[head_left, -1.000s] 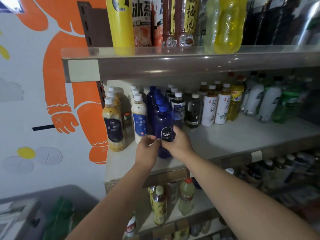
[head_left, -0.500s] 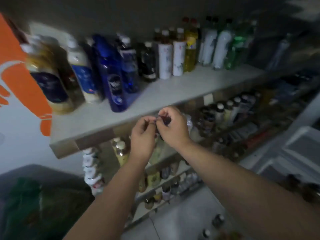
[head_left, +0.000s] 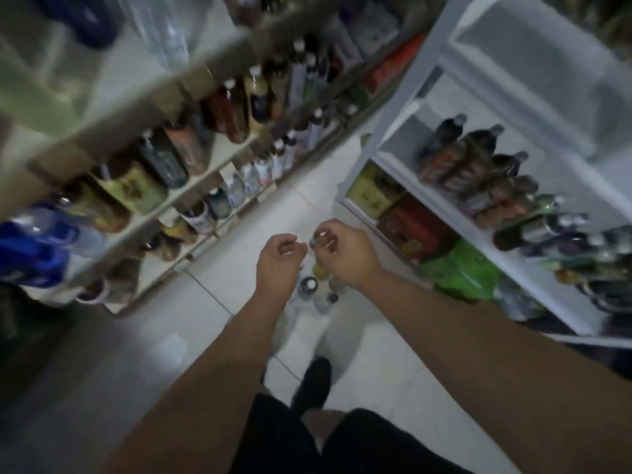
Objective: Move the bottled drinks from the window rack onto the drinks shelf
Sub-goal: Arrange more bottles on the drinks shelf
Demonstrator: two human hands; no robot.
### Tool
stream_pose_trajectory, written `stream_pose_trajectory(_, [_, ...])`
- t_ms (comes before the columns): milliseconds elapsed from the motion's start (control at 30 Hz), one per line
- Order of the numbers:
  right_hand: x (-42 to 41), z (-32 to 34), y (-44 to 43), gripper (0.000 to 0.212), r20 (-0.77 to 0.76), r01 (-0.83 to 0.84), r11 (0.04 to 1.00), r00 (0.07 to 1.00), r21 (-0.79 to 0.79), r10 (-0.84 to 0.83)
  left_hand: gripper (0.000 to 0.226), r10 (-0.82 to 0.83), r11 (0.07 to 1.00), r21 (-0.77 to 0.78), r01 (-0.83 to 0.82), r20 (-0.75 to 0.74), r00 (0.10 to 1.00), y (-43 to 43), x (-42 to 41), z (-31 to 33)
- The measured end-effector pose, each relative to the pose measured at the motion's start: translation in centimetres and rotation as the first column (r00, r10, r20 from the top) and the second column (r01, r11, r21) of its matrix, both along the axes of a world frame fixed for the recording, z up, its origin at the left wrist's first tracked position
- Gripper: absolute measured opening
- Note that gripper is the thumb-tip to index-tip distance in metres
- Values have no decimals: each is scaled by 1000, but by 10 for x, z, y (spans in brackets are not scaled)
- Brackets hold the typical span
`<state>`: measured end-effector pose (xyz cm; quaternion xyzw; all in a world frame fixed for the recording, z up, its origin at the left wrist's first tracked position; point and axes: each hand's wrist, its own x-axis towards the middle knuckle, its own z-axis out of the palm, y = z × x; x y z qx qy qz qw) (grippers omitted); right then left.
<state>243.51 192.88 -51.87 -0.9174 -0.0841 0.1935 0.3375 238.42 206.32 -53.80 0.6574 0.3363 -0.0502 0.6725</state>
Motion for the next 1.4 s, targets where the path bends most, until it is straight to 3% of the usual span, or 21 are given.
stream_pose_trajectory(133, [-3, -113, -21, 26, -144, -35, 990, 989, -140, 15, 18, -23, 999, 43, 27, -97, 995, -15, -4, -109])
stream_pose_trajectory(300, [16, -255, 9, 38, -257, -195, 926, 960, -324, 113, 13, -61, 984, 154, 87, -167, 984, -13, 14, -244])
stream_pose_trajectory(500, [66, -405, 54, 47, -274, -280, 813, 949, -510, 155, 14, -195, 943, 223, 246, -231, 953, 6, 48, -383])
stream_pose_trajectory(667, [77, -476, 49, 39, -304, -353, 692, 932, -630, 199, 25, -267, 905, 271, 327, -236, 934, 33, 63, -442])
stream_pose_trajectory(767, [78, -482, 47, 37, -305, -374, 702, 924, -606, 230, 26, -238, 919, 258, 298, -239, 941, 51, 66, -443])
stream_pose_trajectory(867, [88, -451, 53, 37, -338, -434, 670, 899, -602, 279, 27, -178, 942, 245, 230, -218, 960, 67, 72, -412])
stream_pose_trajectory(1000, [101, -345, 67, 31, -327, -525, 655, 851, -544, 410, 36, -195, 938, 248, 244, -208, 959, 82, 71, -323])
stream_pose_trajectory(1133, [120, -169, 86, 25, -205, -629, 633, 764, -451, 612, 71, -355, 905, 171, 391, -204, 912, 99, 69, -177])
stream_pose_trajectory(1200, [123, -65, 98, 29, -110, -676, 596, 696, -433, 710, 87, -428, 864, 206, 458, -177, 886, 108, 62, -92])
stream_pose_trajectory(1267, [126, 38, 111, 34, 30, -688, 563, 621, -458, 783, 79, -442, 845, 284, 454, -107, 890, 116, 52, -7])
stream_pose_trajectory(1400, [108, 218, 136, 39, 319, -657, 637, 552, -403, 771, 69, -276, 879, 430, 205, 108, 955, 128, 25, 153])
